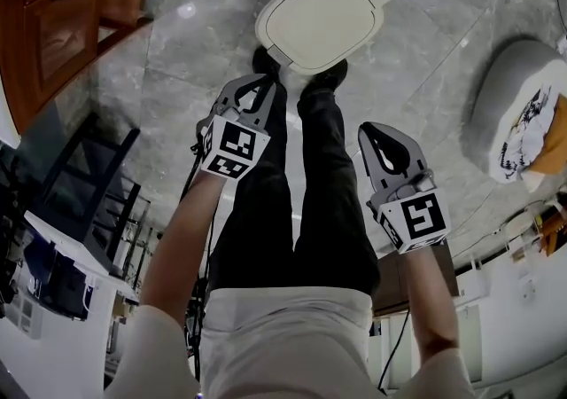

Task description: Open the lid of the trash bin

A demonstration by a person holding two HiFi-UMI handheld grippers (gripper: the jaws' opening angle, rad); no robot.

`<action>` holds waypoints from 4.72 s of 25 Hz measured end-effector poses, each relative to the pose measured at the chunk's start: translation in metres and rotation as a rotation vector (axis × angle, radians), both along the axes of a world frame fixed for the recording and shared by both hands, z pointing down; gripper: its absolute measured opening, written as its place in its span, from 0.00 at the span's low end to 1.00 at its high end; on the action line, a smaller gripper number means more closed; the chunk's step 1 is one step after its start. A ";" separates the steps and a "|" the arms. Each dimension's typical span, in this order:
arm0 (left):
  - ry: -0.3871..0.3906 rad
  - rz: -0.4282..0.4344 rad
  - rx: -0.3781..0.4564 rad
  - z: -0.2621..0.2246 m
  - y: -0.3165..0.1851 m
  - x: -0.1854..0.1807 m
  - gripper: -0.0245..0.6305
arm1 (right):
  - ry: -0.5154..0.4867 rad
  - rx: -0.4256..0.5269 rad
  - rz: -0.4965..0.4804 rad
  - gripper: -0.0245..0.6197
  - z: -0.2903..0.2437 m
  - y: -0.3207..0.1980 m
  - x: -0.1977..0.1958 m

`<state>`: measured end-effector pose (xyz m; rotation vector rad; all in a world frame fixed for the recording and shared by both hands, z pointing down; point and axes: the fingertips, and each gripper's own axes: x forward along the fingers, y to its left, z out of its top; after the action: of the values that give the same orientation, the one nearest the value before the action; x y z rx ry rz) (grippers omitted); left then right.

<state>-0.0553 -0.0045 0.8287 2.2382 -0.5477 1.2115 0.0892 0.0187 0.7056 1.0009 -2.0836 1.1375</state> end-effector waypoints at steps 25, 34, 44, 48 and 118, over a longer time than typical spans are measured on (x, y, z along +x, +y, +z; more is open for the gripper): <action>-0.176 0.007 -0.019 0.101 0.004 0.010 0.20 | -0.045 -0.067 0.070 0.10 0.076 0.010 0.001; -0.225 0.027 -0.035 0.125 0.013 0.003 0.20 | -0.036 -0.085 0.110 0.10 0.083 0.015 0.008; -0.275 0.034 -0.050 0.131 0.013 0.002 0.21 | -0.044 -0.079 0.126 0.10 0.079 0.018 -0.004; -0.273 0.011 -0.066 0.130 0.013 0.004 0.21 | -0.046 -0.079 0.104 0.10 0.073 0.027 -0.012; -0.100 -0.085 0.079 -0.143 -0.040 0.004 0.11 | 0.124 0.185 0.166 0.10 -0.101 -0.038 0.028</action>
<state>-0.0511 -0.0449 0.6858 2.2043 -0.7342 1.2835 0.1176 -0.0189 0.6050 1.3192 -2.0650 0.9463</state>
